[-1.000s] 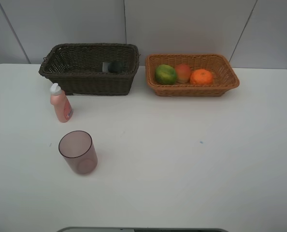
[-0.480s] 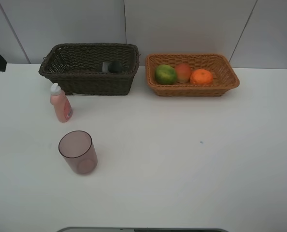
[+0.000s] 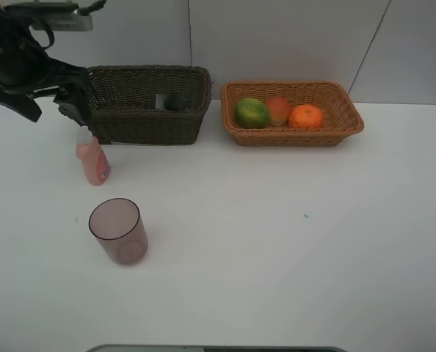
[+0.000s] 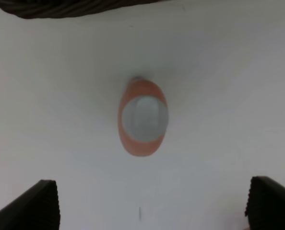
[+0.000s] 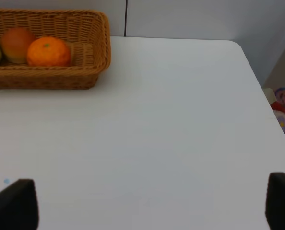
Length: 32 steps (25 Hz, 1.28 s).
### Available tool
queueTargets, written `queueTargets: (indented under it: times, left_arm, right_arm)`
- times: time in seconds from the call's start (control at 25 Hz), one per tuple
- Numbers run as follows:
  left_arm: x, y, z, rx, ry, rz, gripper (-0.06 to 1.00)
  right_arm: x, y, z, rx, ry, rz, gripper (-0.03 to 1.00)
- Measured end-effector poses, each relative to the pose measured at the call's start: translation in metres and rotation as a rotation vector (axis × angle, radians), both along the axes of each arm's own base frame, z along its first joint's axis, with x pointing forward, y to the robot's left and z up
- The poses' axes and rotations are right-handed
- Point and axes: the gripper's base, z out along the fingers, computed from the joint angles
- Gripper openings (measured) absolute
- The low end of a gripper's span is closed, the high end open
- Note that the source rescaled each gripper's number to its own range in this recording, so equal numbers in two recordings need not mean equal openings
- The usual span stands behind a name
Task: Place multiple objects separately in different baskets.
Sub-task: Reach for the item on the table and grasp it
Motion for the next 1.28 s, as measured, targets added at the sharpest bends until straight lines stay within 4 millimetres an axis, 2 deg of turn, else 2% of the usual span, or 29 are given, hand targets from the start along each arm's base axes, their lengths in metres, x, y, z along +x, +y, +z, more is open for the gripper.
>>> queueTargets:
  times: [0.2,0.6,0.96,1.28]
  left_arm:
    - [0.008,-0.001,-0.023,0.039,0.056,0.028,1.00]
    - [0.022,-0.002,-0.052,0.058,0.061,0.025,1.00]
    - [0.033,-0.013,-0.078,0.050,0.036,0.002,1.00]
    - [0.038,-0.015,-0.082,0.048,-0.005,-0.023,1.00]
  right_arm:
    - [0.000,0.000,0.000,0.000,0.000,0.000,1.00]
    - [0.000,0.000,0.000,0.000,0.000,0.000,1.00]
    - [0.000,0.000,0.000,0.000,-0.001,0.000,1.00]
    - [0.000,0.000,0.000,0.000,-0.001,0.000,1.00]
